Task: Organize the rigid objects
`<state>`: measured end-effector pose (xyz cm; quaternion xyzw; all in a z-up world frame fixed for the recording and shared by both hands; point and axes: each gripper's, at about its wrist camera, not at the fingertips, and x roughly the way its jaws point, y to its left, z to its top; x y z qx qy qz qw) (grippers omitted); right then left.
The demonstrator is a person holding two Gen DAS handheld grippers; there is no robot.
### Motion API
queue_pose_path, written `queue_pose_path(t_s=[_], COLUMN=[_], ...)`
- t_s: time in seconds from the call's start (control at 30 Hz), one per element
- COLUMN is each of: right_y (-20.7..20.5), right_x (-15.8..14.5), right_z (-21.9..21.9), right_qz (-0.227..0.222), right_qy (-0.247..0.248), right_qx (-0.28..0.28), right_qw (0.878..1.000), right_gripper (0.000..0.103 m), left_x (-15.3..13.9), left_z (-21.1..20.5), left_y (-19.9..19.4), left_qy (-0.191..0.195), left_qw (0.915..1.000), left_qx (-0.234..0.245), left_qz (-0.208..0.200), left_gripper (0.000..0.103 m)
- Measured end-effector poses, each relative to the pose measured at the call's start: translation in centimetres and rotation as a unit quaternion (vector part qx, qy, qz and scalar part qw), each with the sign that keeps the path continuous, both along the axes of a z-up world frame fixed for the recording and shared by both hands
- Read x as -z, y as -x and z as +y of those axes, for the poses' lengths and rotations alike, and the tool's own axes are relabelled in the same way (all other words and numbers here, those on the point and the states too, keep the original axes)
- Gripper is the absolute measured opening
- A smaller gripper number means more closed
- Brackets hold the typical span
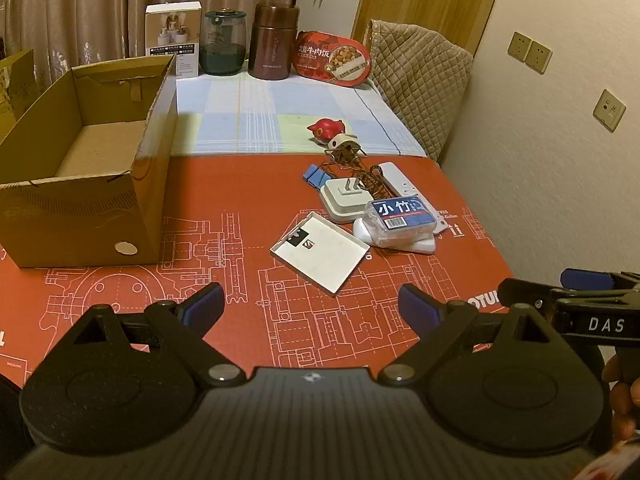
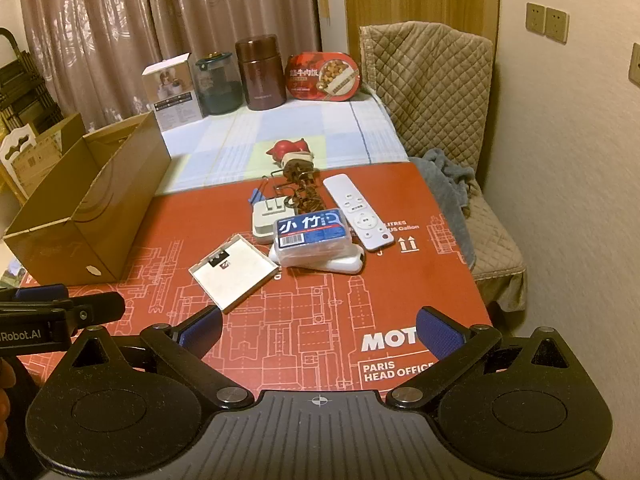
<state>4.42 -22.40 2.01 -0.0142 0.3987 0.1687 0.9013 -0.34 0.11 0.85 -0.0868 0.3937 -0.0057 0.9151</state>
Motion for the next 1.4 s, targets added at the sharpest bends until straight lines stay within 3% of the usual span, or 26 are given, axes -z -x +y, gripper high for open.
queue_pose_path(t_s=[0.87, 1.4], right_y=[-0.2, -1.7], right_x=[0.4, 1.3], right_z=[-0.2, -0.2], right_qz=[0.002, 0.004], right_qy=[0.0, -0.005], right_qx=[0.0, 0.002], right_qw=[1.0, 1.0], right_gripper=[0.101, 0.101], left_x=[0.1, 2.8], left_z=[-0.2, 0.9], left_y=[-0.3, -3.1], left_qy=[0.001, -0.018], left_qw=[1.0, 0.9991], left_qx=[-0.004, 0.035], left_qz=[0.003, 0.014], left_gripper=[0.091, 0.092])
